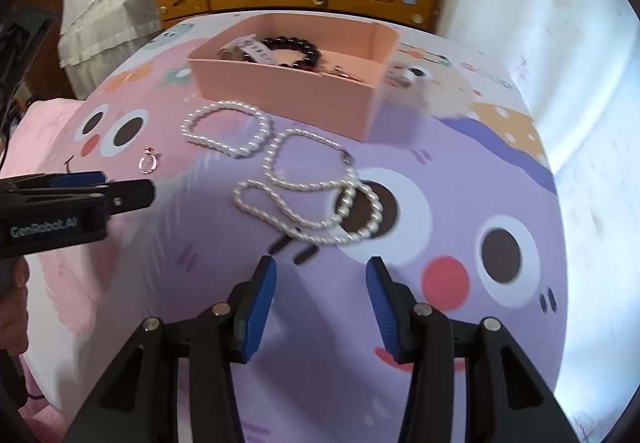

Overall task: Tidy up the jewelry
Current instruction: 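Close right tool on the pearl necklace while left tool approaches the red-stone ring, then grasp the ring with left tool while right tool lifts the necklace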

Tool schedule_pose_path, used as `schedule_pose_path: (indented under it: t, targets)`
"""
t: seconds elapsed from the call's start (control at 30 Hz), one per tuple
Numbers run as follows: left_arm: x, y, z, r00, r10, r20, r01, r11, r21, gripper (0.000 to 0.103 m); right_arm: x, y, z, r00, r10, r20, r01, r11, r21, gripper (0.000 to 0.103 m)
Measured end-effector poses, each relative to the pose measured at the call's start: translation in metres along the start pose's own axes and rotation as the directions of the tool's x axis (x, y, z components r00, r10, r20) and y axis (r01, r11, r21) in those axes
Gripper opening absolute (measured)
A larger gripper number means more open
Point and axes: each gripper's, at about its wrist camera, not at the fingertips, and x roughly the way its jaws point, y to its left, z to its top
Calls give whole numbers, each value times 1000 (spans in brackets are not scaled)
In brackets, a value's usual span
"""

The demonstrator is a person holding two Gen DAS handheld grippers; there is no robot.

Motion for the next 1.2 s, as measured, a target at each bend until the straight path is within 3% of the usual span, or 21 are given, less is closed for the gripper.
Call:
schedule_pose_path:
  t: [0.2,0.5,0.7,0.73,0.8,0.87,0.93,0.97,1.0,1.03,1.1,1.17,1.2]
  targets:
    - [6,-6,9,999,14,33,-15,999,43,60,11,2,18,1000,13,27,-12,1000,-20,49]
    - [8,-14,9,996,27,80,-36,994,103,53,35,4,48,999,20,48,-18,999,-32,75]
    - [7,-18,8,994,17,111,-30,993,116,44,41,6,55,997,34,70,-29,997,-66,75]
    - [7,-18,7,993,16,117,-29,993,117,38,41,6,56,997,38,71,-33,997,-72,75]
    - [7,-18,7,992,16,124,-30,993,111,33,41,6,55,996,54,77,-47,995,-90,69]
    - [7,-19,7,991,13,130,-28,993,112,28,39,9,55,993,75,86,-65,991,-117,56]
    - [6,-19,6,991,16,133,-31,993,110,28,37,10,56,992,96,87,-84,988,-130,37]
    - [6,-20,6,991,17,134,-32,994,109,28,37,12,56,991,106,86,-93,986,-142,34]
    - [6,-20,6,991,18,133,-33,994,109,28,37,13,56,990,116,85,-102,983,-151,20]
    - [6,-21,6,991,22,131,-37,993,112,27,37,14,57,989,120,81,-107,983,-152,14]
    - [6,-21,7,991,22,130,-37,993,113,26,37,13,58,989,127,74,-116,983,-142,12]
    - [6,-22,6,991,18,133,-34,992,117,11,38,12,60,989,131,70,-121,983,-137,12]
    - [5,-22,6,991,16,134,-32,993,117,11,38,11,60,988,136,68,-127,984,-128,11]
